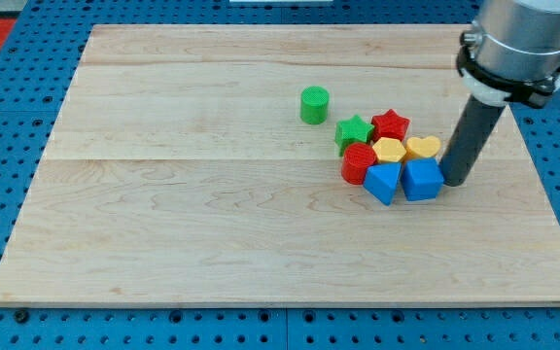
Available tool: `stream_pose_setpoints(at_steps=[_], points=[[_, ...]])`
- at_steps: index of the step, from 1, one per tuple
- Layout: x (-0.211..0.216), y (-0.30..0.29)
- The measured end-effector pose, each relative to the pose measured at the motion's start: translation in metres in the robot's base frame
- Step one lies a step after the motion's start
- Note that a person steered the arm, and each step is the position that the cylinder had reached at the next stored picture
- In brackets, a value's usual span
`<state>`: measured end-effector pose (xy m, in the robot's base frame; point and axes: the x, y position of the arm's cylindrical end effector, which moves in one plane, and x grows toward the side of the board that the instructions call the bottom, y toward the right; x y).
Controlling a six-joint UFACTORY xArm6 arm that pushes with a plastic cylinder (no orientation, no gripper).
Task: Point your arm above green circle
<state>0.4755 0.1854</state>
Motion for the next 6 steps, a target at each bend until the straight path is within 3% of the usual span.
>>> stream_pose_setpoints(at_steps=[1, 2, 3, 4, 5, 6], points=[[0.012, 0.0], [0.026, 0.037], [-0.051, 0.083], [-0.152, 0.047], [-0.212, -0.038], [-0.202, -0.138]])
